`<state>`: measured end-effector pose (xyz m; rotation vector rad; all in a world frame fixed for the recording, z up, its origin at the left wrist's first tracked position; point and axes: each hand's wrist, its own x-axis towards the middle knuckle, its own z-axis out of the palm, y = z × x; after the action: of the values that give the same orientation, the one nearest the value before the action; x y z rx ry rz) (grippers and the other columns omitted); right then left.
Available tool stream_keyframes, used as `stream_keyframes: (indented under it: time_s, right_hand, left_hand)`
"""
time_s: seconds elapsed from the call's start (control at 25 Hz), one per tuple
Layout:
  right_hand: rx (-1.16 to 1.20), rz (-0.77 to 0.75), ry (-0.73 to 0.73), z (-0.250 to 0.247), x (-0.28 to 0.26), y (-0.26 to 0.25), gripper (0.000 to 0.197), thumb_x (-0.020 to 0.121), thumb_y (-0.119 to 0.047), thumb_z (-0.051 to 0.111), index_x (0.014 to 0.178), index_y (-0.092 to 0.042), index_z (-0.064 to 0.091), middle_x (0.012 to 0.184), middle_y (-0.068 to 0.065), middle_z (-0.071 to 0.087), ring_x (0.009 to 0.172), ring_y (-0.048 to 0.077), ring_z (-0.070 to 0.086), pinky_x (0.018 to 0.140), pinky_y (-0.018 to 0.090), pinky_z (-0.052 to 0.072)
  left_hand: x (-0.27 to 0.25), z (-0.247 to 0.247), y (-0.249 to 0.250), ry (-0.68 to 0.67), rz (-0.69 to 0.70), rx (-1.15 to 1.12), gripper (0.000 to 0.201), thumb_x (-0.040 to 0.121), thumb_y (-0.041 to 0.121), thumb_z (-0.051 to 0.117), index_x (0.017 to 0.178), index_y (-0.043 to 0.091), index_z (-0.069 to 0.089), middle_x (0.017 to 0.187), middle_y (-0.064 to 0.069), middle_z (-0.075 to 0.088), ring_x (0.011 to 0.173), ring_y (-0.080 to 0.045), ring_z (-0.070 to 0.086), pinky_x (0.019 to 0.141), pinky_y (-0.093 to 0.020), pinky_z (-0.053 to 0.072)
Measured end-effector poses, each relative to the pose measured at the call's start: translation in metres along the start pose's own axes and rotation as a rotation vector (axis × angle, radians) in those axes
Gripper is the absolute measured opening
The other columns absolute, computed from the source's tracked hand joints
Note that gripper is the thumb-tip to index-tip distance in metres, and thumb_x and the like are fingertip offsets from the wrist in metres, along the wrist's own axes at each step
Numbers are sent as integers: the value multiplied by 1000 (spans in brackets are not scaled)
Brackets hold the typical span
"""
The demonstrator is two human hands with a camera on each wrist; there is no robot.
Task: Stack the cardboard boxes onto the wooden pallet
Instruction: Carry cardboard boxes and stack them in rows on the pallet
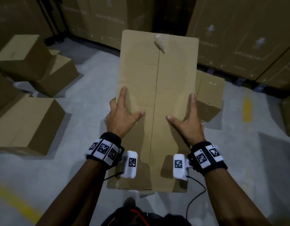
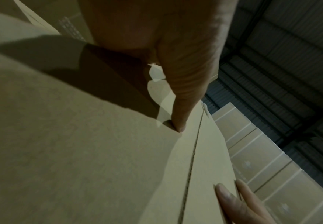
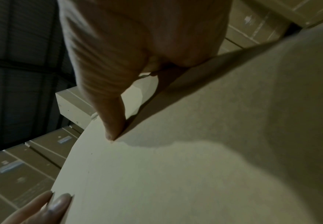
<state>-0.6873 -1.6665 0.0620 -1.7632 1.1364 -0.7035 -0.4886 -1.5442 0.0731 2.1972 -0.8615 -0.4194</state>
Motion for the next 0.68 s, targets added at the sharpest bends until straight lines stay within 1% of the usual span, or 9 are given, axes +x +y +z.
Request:
stream_keyframes:
  time_s: [0.12, 0.16, 0.28, 0.4, 0.48, 0.56, 0.68]
  right_hand:
    - [6, -21, -30, 36, 29, -22, 115, 76, -40, 84, 152, -56, 0, 164, -18, 13, 143, 6, 16, 118, 44, 19]
    - [3, -23, -41, 44, 37, -27, 116, 75, -39, 85, 151, -57, -1, 164, -17, 13, 143, 6, 16, 119, 45, 19]
    - [-20, -17, -90, 69, 74, -39, 117, 75, -37, 85, 150, -58, -2, 165, -14, 11, 150, 17, 16, 117, 47, 19]
    - [-29, -36, -145, 95, 120, -42, 118, 74, -36, 86, 151, -56, -2, 165, -15, 11, 150, 16, 15, 116, 44, 19]
    - [-26, -39, -176, 112, 159, -40, 121, 74, -33, 87, 153, -53, -3, 165, -14, 10, 147, 10, 14, 114, 38, 19]
    - [-24, -43, -210, 129, 203, -39, 123, 74, -29, 87, 155, -49, -4, 166, -14, 8, 140, 2, 12, 111, 33, 16]
    - [-6, -54, -261, 152, 274, -46, 123, 75, -23, 87, 156, -46, -3, 165, -16, 7, 136, -3, 10, 112, 30, 14]
  left_hand:
    - [36, -27, -18, 4, -12, -2, 105, 78, 58, 73, 153, 49, -1, 155, -8, 21, 124, -41, 50, 102, -45, 41]
    - [46, -32, -23, -2, -11, -6, 106, 78, 58, 74, 153, 49, -2, 155, -9, 20, 124, -41, 49, 102, -46, 41]
    - [86, -42, -40, -26, -22, -23, 110, 77, 55, 76, 153, 50, -4, 156, -10, 17, 127, -41, 47, 104, -46, 40]
    - [133, -45, -51, -56, -47, -3, 114, 77, 53, 77, 153, 48, -7, 157, -11, 15, 130, -41, 44, 106, -45, 38]
    - [172, -45, -55, -55, -59, 28, 115, 77, 51, 78, 154, 45, -8, 156, -13, 15, 131, -42, 42, 107, -45, 37]
    - [216, -43, -55, -51, -69, 49, 116, 77, 51, 79, 154, 43, -8, 153, -14, 19, 130, -42, 43, 107, -46, 37]
    - [285, -42, -51, -49, -107, 103, 118, 77, 53, 78, 155, 39, -9, 149, -17, 23, 127, -44, 44, 106, -46, 37]
